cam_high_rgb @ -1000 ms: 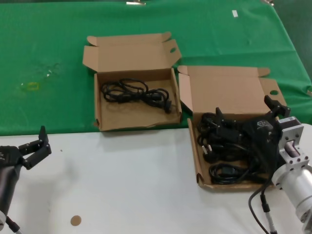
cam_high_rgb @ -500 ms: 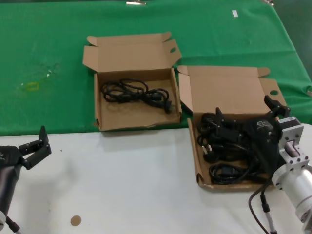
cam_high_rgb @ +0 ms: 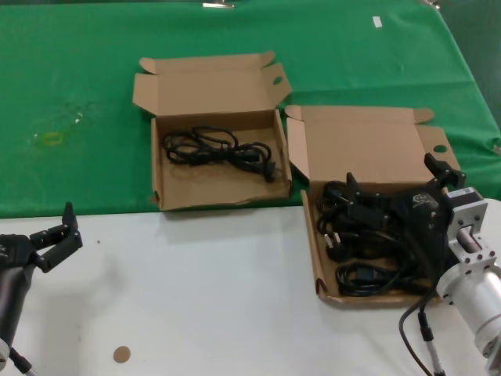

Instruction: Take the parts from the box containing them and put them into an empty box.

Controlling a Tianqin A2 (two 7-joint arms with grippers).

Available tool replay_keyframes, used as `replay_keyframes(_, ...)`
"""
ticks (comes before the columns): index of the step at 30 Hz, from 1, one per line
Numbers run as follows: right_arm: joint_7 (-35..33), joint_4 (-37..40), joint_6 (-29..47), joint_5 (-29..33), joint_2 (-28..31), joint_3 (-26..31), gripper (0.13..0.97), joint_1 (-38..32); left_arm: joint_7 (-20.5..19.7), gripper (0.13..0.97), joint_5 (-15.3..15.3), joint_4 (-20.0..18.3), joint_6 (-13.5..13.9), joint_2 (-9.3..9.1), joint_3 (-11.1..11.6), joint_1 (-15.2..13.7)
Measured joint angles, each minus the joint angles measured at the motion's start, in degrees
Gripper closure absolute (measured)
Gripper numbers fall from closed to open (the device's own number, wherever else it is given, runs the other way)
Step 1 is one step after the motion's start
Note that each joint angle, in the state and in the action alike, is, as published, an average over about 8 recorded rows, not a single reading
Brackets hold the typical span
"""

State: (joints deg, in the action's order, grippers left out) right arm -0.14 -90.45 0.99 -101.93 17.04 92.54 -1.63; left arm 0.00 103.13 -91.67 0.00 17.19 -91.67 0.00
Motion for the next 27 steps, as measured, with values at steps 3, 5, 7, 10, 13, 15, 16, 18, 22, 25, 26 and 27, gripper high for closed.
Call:
replay_keyframes(3,0.0,0.0,0.0,0.0,0.0,0.0,0.129,0.0,0.0,0.132,0.0,0.0,0.0,0.0,0.0,0.0)
replay_keyframes(5,0.0,0.0,0.0,0.0,0.0,0.0,0.129,0.0,0.0,0.132,0.0,0.0,0.0,0.0,0.0,0.0)
replay_keyframes(7,0.0,0.0,0.0,0.0,0.0,0.0,0.129,0.0,0.0,0.132,0.0,0.0,0.0,0.0,0.0,0.0)
replay_keyframes(10,0.0,0.0,0.0,0.0,0.0,0.0,0.129,0.0,0.0,0.132,0.0,0.0,0.0,0.0,0.0,0.0)
replay_keyframes(13,0.0,0.0,0.0,0.0,0.0,0.0,0.129,0.0,0.0,0.132,0.0,0.0,0.0,0.0,0.0,0.0)
replay_keyframes(15,0.0,0.0,0.0,0.0,0.0,0.0,0.129,0.0,0.0,0.132,0.0,0.0,0.0,0.0,0.0,0.0)
replay_keyframes(16,0.0,0.0,0.0,0.0,0.0,0.0,0.129,0.0,0.0,0.132,0.0,0.0,0.0,0.0,0.0,0.0)
replay_keyframes(18,0.0,0.0,0.0,0.0,0.0,0.0,0.129,0.0,0.0,0.132,0.0,0.0,0.0,0.0,0.0,0.0)
replay_keyframes(22,0.0,0.0,0.0,0.0,0.0,0.0,0.129,0.0,0.0,0.132,0.0,0.0,0.0,0.0,0.0,0.0)
replay_keyframes(25,0.0,0.0,0.0,0.0,0.0,0.0,0.129,0.0,0.0,0.132,0.0,0.0,0.0,0.0,0.0,0.0)
replay_keyframes(26,0.0,0.0,0.0,0.0,0.0,0.0,0.129,0.0,0.0,0.132,0.0,0.0,0.0,0.0,0.0,0.0)
replay_keyframes(27,0.0,0.0,0.0,0.0,0.0,0.0,0.129,0.0,0.0,0.132,0.0,0.0,0.0,0.0,0.0,0.0)
